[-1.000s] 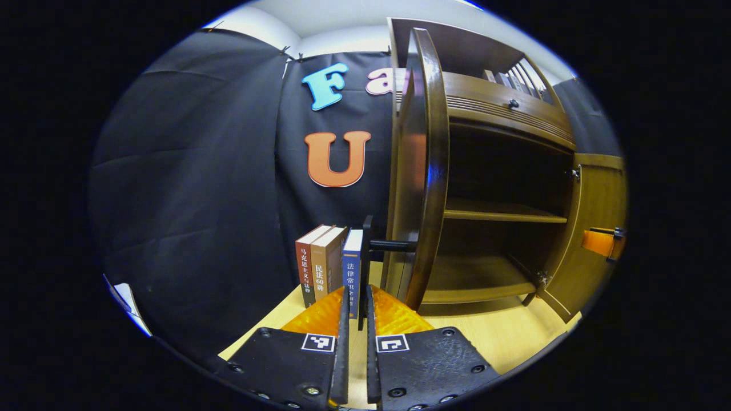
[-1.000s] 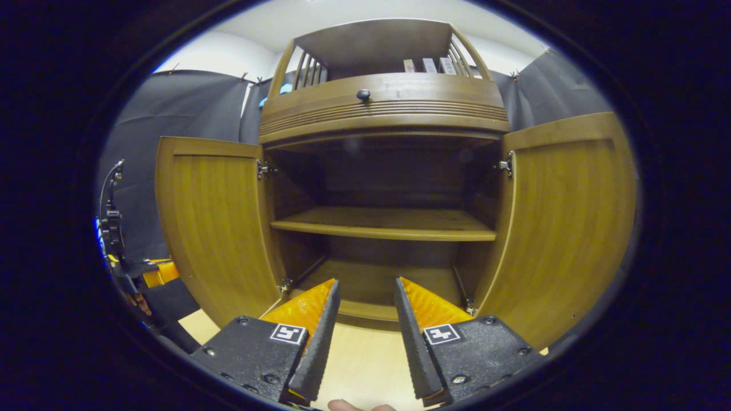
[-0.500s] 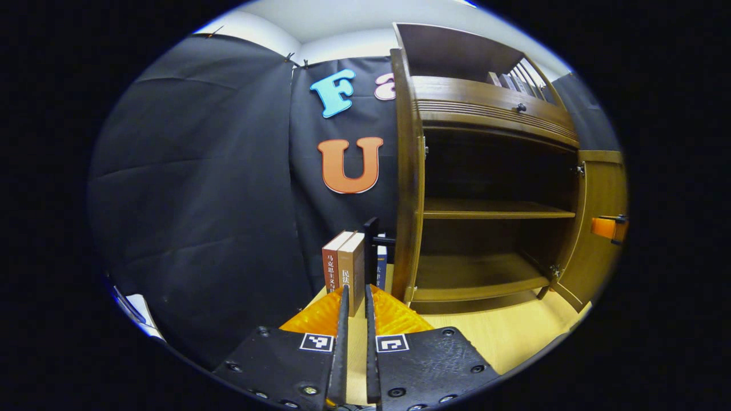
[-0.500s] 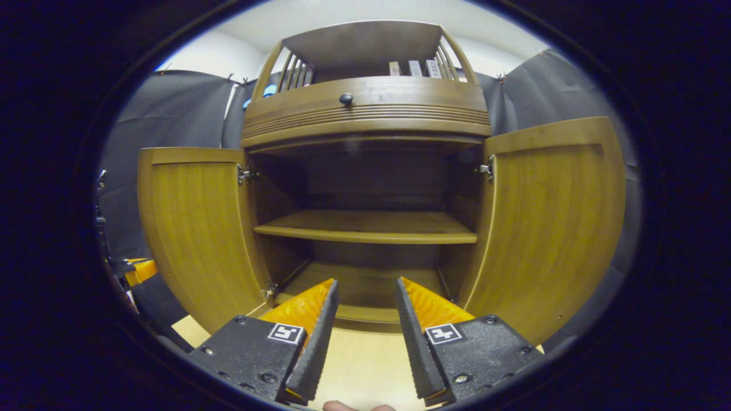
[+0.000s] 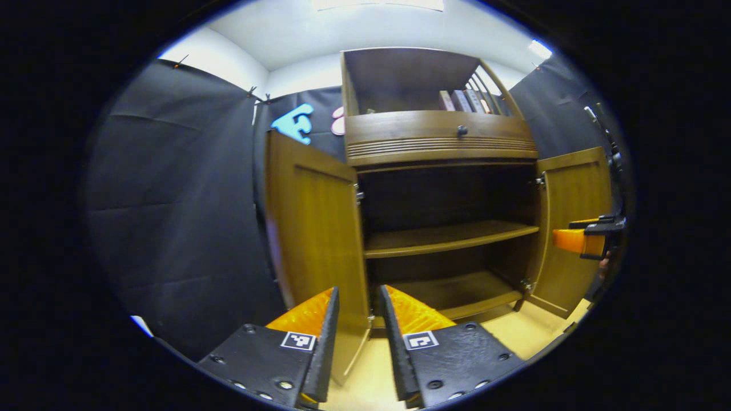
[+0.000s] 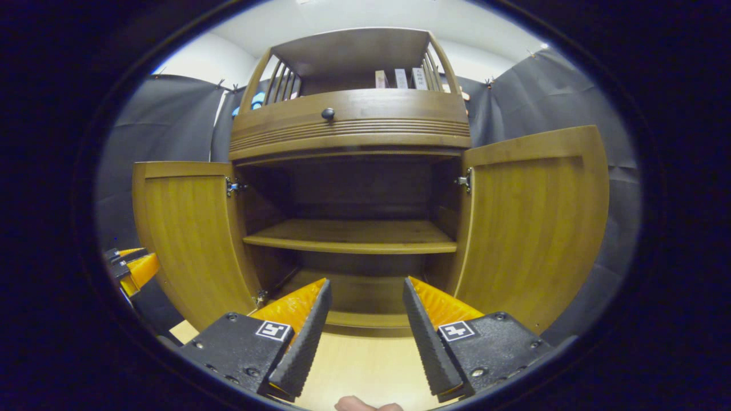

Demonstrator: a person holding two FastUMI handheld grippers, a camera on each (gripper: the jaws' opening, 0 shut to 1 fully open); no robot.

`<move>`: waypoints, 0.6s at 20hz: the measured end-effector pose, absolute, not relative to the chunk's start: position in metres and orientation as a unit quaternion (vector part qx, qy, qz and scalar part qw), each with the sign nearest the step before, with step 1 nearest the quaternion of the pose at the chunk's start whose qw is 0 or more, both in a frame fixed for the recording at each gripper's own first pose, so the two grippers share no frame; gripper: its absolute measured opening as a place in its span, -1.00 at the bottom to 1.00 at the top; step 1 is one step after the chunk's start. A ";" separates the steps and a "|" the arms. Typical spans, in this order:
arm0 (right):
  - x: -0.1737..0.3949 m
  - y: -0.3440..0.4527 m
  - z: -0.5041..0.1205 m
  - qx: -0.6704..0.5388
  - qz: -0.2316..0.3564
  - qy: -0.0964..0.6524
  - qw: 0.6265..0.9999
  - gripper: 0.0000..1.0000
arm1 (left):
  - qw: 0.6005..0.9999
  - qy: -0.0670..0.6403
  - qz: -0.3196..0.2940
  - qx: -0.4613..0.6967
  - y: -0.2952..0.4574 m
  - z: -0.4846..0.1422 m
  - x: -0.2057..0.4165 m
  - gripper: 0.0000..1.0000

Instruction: Open the right door of the double-door shoe cabinet with the right hand, and open the left door with the left hand.

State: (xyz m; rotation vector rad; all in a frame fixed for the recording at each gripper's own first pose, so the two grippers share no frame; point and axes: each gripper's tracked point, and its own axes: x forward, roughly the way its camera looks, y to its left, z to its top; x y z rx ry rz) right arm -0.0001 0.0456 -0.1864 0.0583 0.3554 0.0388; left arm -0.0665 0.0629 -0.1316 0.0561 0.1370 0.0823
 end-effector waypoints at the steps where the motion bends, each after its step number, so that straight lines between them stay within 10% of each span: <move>1: -0.001 0.040 -0.185 0.025 0.012 0.177 0.984 0.62 | 0.997 0.066 0.034 0.019 0.052 -0.125 -0.064 0.07; 8: -0.006 0.009 -0.158 0.029 -0.021 0.160 0.986 0.82 | 0.999 0.031 -0.020 -0.018 -0.010 -0.079 -0.041 0.96; 10: -0.006 0.003 -0.147 0.020 -0.024 0.152 0.988 0.81 | 0.999 0.026 -0.021 -0.020 -0.025 -0.069 -0.042 0.69; 12: -0.007 -0.003 -0.135 0.010 -0.032 0.138 0.990 0.93 | 0.999 0.023 -0.026 -0.018 -0.033 -0.061 -0.040 0.87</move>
